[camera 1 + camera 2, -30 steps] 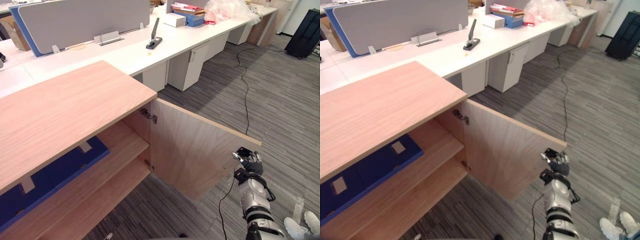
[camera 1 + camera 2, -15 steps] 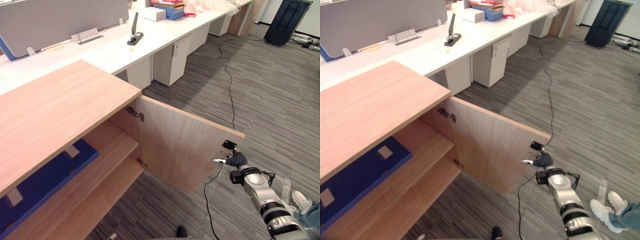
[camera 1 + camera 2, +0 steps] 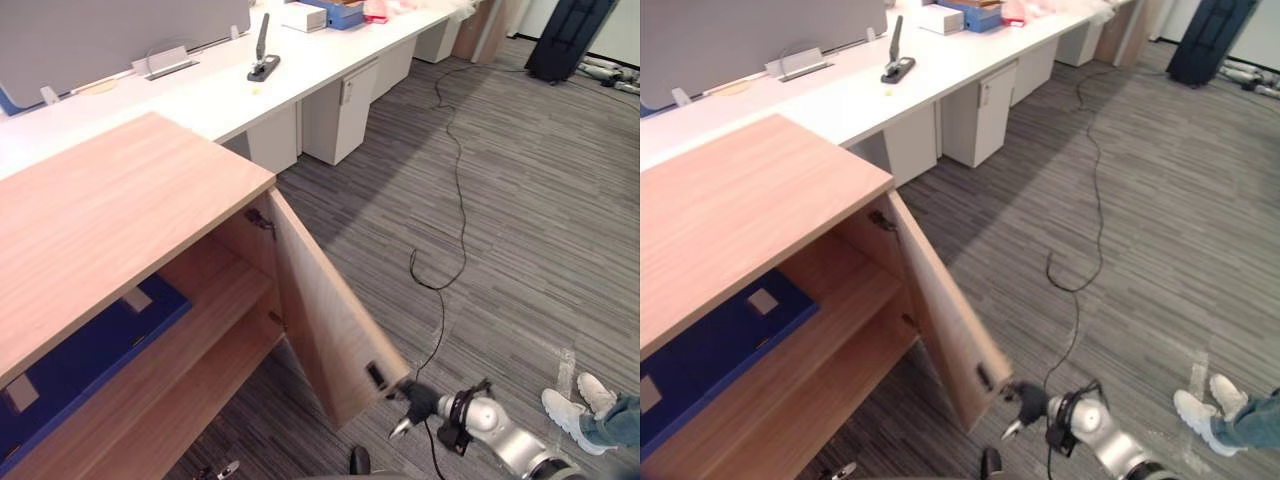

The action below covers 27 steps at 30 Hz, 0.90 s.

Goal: Walk over to the cabinet, pick up the folder, carry it to the office cabinet, place the folder inside the office cabinet, then close the office cabinet door

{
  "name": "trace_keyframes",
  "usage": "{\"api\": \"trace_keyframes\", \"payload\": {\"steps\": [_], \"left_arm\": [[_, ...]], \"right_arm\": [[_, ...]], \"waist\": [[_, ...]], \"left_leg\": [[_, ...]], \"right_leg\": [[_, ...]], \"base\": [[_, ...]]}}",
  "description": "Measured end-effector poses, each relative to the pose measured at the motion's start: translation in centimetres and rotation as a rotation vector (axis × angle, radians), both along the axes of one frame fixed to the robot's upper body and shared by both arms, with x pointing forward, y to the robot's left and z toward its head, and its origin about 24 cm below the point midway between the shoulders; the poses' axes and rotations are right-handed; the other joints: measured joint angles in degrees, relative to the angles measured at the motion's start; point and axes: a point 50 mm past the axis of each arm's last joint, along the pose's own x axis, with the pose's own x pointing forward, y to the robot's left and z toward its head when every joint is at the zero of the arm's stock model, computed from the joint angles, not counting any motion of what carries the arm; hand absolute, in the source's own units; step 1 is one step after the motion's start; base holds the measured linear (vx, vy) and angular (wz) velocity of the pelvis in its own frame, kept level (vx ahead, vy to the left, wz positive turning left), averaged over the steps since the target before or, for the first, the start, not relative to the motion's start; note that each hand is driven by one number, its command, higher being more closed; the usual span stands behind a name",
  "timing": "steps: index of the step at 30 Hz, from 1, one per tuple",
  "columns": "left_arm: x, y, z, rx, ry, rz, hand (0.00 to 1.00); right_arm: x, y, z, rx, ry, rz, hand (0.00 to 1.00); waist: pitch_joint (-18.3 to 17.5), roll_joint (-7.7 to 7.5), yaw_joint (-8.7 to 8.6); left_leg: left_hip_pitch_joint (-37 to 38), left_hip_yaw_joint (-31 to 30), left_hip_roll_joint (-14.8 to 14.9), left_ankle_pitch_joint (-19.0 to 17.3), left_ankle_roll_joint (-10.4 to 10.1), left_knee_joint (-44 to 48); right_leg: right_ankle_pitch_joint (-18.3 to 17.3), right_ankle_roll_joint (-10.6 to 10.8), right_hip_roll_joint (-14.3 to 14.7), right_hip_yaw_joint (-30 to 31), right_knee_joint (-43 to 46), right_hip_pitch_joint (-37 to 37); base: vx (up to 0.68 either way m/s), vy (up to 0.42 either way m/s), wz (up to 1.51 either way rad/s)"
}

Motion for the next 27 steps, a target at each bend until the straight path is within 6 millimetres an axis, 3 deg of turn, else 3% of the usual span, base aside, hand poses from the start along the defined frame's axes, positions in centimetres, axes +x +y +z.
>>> {"api": "trace_keyframes", "payload": {"steps": [2,5,12,18,22,24,26,27], "left_arm": [[0.0,0.0,0.0,-0.002,0.000,-0.004,0.00],[-0.1,0.3,0.1,0.006,0.004,-0.016,0.00],[0.3,0.2,0.1,0.004,-0.002,-0.029,0.00],[0.6,0.2,0.1,-0.017,-0.025,0.043,0.00],[0.4,0.1,0.0,-0.025,-0.025,0.087,0.00],[0.4,-0.3,-0.1,-0.032,-0.023,0.089,0.00],[0.7,-0.7,-0.1,-0.031,-0.024,0.057,0.00],[1.0,-1.0,-0.1,-0.021,-0.015,0.022,0.00]], "right_arm": [[-0.6,0.3,-0.6,-0.026,0.036,0.058,0.00],[-3.1,-1.5,-2.6,-0.127,0.173,0.058,0.00],[-3.4,-1.8,-2.8,-0.149,0.188,0.060,0.00],[-3.8,-1.9,-4.7,-0.185,0.257,0.006,0.00],[-5.4,-2.5,-7.1,-0.263,0.328,-0.177,0.00],[-6.9,-3.0,-8.3,-0.295,0.381,-0.336,0.00],[-9.0,-3.9,-9.1,-0.314,0.436,-0.589,0.00],[-10.0,-4.6,-9.5,-0.308,0.460,-0.819,0.00]], "waist": [[0.0,-0.05,0.54],[0.3,-0.54,1.37],[0.3,-0.68,1.71],[0.3,-0.62,1.97],[0.3,-0.55,2.66],[0.0,-0.33,2.45],[-0.6,0.39,1.74],[-0.9,1.14,1.53]], "left_leg": [[0.0,-0.2,-0.4,0.0,0.0,0.1],[0.0,-0.3,-0.9,-0.1,0.2,0.1],[-0.1,-0.6,-0.9,-0.1,0.3,0.1],[-1.7,-5.4,-1.5,0.7,1.1,0.1],[-2.3,-11.2,-3.0,1.6,1.9,0.1],[-3.2,-16.6,-4.8,2.5,2.5,0.0],[-5.2,-24.7,-7.4,4.3,3.5,-0.1],[-7.0,-31.6,-9.3,5.6,4.1,0.1]], "right_leg": [[0.0,0.0,-0.5,-0.1,0.0,0.2],[0.0,0.0,-1.0,-0.1,-0.2,0.3],[0.2,0.2,-0.9,-0.2,-0.3,0.2],[-0.2,0.7,-2.0,-4.8,0.0,1.3],[-0.9,1.7,-3.7,-10.4,0.0,4.1],[-1.9,2.8,-5.5,-16.1,0.2,6.7],[-4.4,4.4,-8.4,-23.0,4.2,7.5],[-7.6,2.7,-10.4,-19.5,9.1,7.3]], "base": [[-0.02,0.046,0.11],[-0.04,0.043,0.02],[-0.05,0.002,0.01],[-0.02,0.007,0.40],[-0.02,0.030,0.75],[-0.01,0.049,1.35],[0.03,0.126,2.25],[0.08,0.198,2.85]]}}
